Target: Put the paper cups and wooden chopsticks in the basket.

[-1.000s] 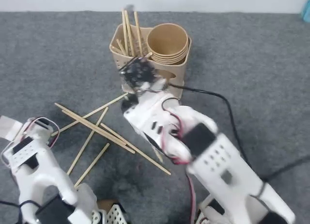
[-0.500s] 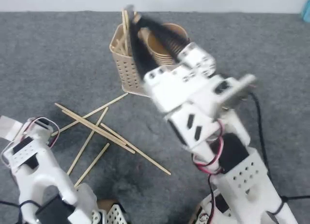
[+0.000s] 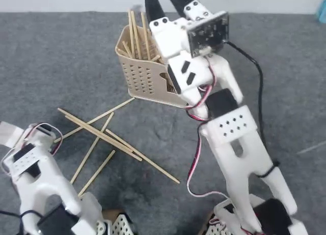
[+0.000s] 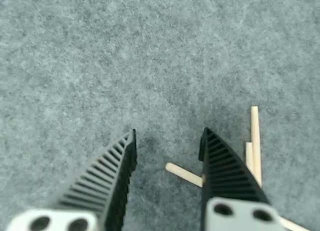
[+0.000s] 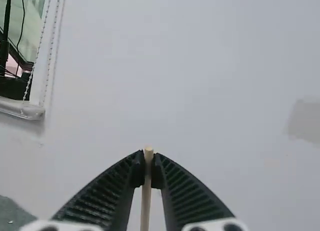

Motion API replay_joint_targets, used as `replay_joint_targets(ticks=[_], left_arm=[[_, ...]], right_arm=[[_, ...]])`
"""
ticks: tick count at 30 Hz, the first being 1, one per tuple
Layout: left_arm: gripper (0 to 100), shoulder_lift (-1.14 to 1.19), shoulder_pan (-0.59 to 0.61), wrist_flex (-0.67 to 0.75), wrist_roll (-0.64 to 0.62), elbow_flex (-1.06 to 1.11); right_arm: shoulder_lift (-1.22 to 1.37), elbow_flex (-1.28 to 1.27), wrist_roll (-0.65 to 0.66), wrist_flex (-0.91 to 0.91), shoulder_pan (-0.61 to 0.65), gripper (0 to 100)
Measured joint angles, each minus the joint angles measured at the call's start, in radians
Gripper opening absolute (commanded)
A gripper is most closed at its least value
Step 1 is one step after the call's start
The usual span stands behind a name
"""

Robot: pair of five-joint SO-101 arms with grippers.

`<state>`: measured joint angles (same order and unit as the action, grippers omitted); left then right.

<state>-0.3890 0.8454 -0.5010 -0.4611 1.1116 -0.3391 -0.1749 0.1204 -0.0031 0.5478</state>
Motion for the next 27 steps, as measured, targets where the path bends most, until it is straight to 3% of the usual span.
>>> replay_joint_targets(ticks=[7, 20, 27], left_arm=[[20, 0.0, 0.0, 0.0, 0.0, 0.0], [20, 0.0, 0.002, 0.0, 0.0, 0.0], [20, 0.0, 0.002, 0.0, 0.0, 0.0]], right_arm=[[0.092, 0.0, -0.157, 0.012, -0.026, 0.9], [0.318, -0.078, -0.175, 0.035, 0.009, 1.4], [0.376, -0.071, -0.172, 0.02, 0.034, 19.0]])
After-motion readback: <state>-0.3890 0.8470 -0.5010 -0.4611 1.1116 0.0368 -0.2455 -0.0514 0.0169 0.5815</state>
